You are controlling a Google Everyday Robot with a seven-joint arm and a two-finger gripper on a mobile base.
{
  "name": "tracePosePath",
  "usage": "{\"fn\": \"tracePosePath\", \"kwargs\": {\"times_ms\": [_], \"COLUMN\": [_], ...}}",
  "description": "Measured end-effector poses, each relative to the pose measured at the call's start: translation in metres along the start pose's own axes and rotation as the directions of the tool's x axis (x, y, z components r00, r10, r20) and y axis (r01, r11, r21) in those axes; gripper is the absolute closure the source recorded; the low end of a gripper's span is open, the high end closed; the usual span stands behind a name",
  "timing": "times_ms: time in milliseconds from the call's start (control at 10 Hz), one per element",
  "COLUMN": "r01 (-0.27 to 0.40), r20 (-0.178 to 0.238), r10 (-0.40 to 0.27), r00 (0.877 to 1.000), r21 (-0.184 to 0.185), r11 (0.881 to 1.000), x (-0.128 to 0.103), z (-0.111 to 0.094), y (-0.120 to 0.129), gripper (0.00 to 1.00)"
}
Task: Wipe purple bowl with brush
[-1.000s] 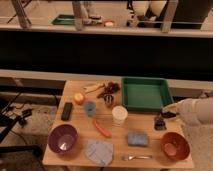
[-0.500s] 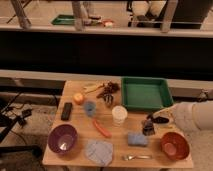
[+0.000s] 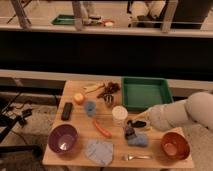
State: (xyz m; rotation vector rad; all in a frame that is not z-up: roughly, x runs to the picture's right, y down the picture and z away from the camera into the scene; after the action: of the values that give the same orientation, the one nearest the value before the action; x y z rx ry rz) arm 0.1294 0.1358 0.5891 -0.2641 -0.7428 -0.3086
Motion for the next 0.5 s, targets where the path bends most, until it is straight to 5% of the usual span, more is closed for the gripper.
{"fn": "tracePosePath", "kwargs": {"times_ms": [500], "r01": [0.08], "r20": [0.035], "r10": [-0.079], "r00": [0.996], "r21": [-0.048], "r11": [0.996], "x": [-0.033], "z": [0.005], "y": [-0.02], "gripper": [1.0]}}
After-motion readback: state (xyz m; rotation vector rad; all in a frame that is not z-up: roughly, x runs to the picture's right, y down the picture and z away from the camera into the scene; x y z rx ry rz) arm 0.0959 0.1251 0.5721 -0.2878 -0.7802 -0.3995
